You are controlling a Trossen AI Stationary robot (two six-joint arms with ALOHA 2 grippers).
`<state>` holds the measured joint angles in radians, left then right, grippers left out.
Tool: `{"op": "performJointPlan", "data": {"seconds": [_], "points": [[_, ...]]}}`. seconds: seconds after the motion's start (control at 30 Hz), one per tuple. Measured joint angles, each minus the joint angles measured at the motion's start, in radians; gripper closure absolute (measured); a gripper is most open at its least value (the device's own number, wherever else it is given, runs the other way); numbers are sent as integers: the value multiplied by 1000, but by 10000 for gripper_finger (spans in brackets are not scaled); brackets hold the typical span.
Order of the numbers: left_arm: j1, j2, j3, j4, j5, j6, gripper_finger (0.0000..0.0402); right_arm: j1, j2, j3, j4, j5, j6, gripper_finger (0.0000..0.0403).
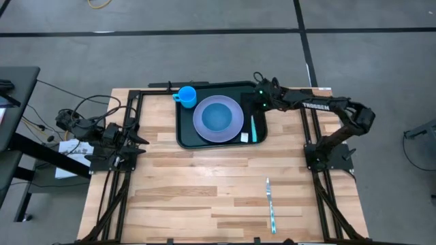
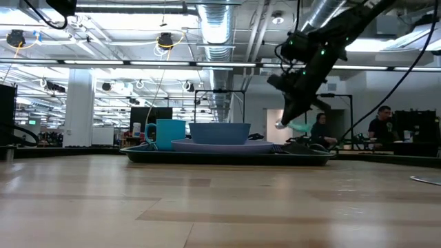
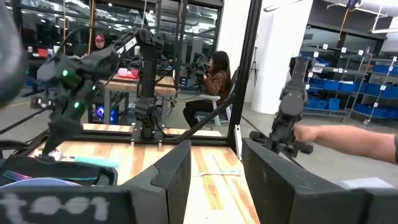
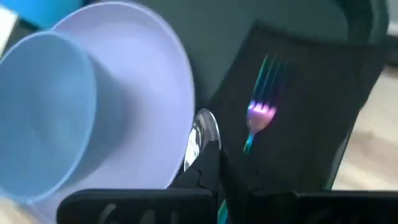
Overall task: Set up tray
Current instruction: Put the blue spoon on the black napkin to the left of the blue fork
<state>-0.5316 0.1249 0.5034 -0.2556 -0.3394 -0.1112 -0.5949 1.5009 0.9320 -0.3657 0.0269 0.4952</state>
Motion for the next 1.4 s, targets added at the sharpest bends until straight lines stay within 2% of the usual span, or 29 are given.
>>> {"op": "performJointPlan", "data": {"seconds": [0.13,0.27,0.43,0.6,0.77,1.4], "points": [[0,0,0,5,-1,-4,270,-45,54,-3,40,-5,-39,403],[0,0,0,6,-1,-8,270,-80,89,3,98,-52,-60,403],[0,0,0,6,0,-8,270,-82,142,75,97,-55,-88,403],[0,0,0,6,2,-9,270,-82,220,175,30,-52,-130,403],[0,0,0,-2,4,-28,270,-82,272,223,-25,-3,-156,403],[0,0,0,-27,5,-81,270,-74,289,234,-17,32,-102,403]]}}
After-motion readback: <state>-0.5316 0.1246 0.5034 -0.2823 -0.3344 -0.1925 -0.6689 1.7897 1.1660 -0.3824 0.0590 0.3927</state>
